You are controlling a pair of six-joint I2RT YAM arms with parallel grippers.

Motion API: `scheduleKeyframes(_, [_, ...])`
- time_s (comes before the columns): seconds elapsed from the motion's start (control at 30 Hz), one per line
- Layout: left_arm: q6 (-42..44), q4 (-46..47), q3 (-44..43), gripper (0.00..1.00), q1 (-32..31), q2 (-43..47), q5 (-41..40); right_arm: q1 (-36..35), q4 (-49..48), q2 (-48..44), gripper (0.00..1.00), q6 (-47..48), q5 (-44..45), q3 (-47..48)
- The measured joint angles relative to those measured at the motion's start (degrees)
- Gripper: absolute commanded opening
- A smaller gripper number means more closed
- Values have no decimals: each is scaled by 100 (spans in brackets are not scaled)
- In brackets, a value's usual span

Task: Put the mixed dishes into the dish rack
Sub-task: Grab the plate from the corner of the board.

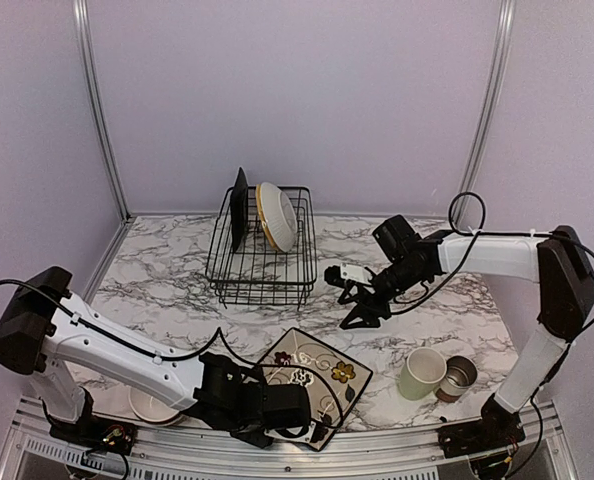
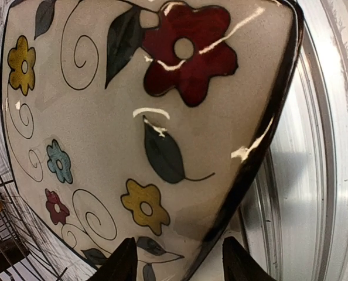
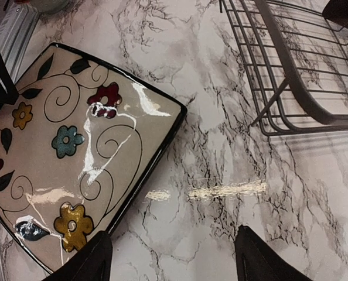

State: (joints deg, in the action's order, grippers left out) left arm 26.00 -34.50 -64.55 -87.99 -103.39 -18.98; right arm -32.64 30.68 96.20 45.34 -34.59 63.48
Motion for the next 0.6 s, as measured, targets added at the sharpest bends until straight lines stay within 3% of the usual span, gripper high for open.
scheduleKeyframes(0.17, [238,179,107,40,-31,-162,-343,107,4,0,70,-31,-101,0])
scheduleKeyframes(0.4, [629,636,236,11,-72,-284,-745,179,33,87,70,-33,-157,2])
scheduleKeyframes(0.6, [802,1174,247,6,-46,-284,-1174,330,149,262,70,-50,-295,68])
